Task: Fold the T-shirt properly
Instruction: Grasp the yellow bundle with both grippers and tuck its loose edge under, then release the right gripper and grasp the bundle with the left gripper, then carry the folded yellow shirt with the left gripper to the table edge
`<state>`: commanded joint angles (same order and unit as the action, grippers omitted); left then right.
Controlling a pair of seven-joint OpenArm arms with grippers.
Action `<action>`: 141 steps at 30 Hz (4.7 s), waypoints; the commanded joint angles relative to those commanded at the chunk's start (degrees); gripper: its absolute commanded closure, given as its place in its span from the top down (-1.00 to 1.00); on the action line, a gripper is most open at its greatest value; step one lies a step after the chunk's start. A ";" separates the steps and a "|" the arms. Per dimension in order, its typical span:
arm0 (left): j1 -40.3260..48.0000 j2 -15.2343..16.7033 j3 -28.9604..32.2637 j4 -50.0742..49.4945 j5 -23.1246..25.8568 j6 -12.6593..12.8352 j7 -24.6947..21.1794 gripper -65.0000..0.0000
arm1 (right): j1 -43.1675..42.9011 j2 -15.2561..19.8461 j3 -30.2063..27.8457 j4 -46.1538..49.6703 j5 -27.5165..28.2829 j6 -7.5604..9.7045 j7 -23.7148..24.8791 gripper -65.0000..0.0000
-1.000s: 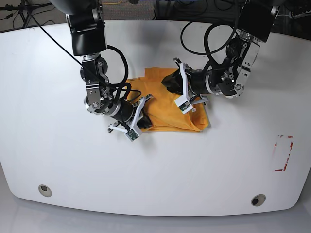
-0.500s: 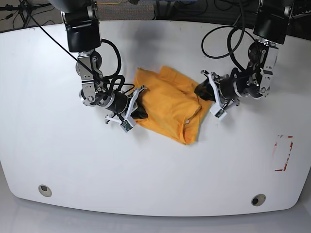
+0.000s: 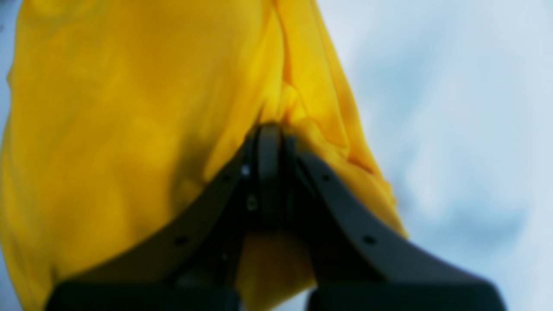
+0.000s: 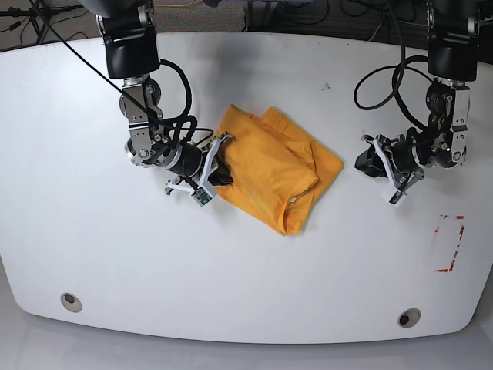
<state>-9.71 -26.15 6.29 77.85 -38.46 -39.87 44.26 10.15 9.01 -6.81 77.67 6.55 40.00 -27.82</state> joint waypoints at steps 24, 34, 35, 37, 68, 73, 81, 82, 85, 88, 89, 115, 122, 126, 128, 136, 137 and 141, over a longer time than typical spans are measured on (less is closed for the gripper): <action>2.37 20.84 6.15 8.35 7.21 2.02 11.34 -0.55 | -0.35 -2.20 -0.18 8.35 -0.18 0.00 -5.80 -0.95; 1.85 19.08 3.96 -3.52 14.68 2.11 7.03 -0.55 | -2.11 0.26 0.00 -3.34 -0.18 0.00 5.54 -0.96; 1.58 18.73 3.96 -4.57 15.30 2.11 6.68 -0.55 | -2.55 0.35 0.00 -3.60 -0.18 0.00 6.07 -0.96; 0.35 18.37 4.04 -6.51 16.26 2.11 5.98 -0.55 | -3.43 0.35 0.00 -3.60 -0.18 0.00 6.24 -0.96; -5.63 10.46 1.23 0.88 17.23 -0.13 10.11 -0.55 | -14.95 -6.95 0.09 16.70 -0.09 -1.71 -2.46 -0.95; -5.45 12.13 -1.85 8.62 17.58 0.62 11.25 -0.35 | -14.15 -3.87 0.09 22.24 0.26 -1.80 -6.51 -0.94; -1.85 16.35 -0.62 17.32 21.89 19.16 6.51 0.29 | -13.71 -2.64 5.19 26.11 0.35 -1.36 -10.99 -0.94; -1.41 16.88 -0.09 17.58 22.59 20.57 5.36 0.30 | -13.71 -2.64 5.80 26.20 0.35 -1.36 -10.99 -0.94; 0.35 18.11 2.02 17.49 25.05 23.30 1.76 0.30 | -13.71 -2.64 6.95 26.11 0.35 -1.27 -10.99 -0.94; 2.29 18.73 5.19 17.14 29.54 25.93 -3.52 0.30 | -13.71 -2.55 7.30 26.11 0.35 -1.27 -11.08 -0.94; 3.25 19.34 6.24 16.88 30.95 26.99 -5.36 0.30 | -13.71 -2.46 7.30 26.11 0.35 -1.27 -11.08 -0.94; 7.30 13.27 0.53 -8.62 41.14 32.88 -23.30 0.30 | -15.47 -2.11 7.38 29.27 0.35 -1.27 -11.16 -0.95; 10.20 5.89 -7.30 -8.88 41.14 25.58 -23.21 0.30 | -15.56 -2.11 7.38 29.10 0.18 -1.27 -11.25 -0.95; 12.48 1.67 -13.19 -8.97 41.23 21.27 -23.21 0.30 | -15.65 -2.37 7.38 28.92 0.18 -1.27 -11.25 -0.95; 13.63 -0.18 -14.86 -8.97 41.32 19.43 -23.21 0.30 | -16.09 -2.46 7.38 28.92 0.09 -1.27 -11.25 -0.95; 18.81 -5.27 -21.54 -8.97 41.23 15.82 -23.21 0.29 | -18.02 -2.46 7.21 29.01 0.18 -1.27 -10.81 -0.96; 19.25 -5.45 -22.68 -9.05 41.23 15.82 -23.30 0.29 | -18.46 -2.46 7.21 29.10 0.00 -1.27 -10.73 -0.96; 19.52 -6.68 -24.26 -9.49 41.23 15.82 -23.38 0.29 | -19.43 -2.46 7.21 29.19 0.00 -1.27 -10.64 -0.96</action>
<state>9.80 -32.84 -17.98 68.35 2.77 -24.04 20.88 -9.27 6.55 0.40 106.86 6.55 38.73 -38.46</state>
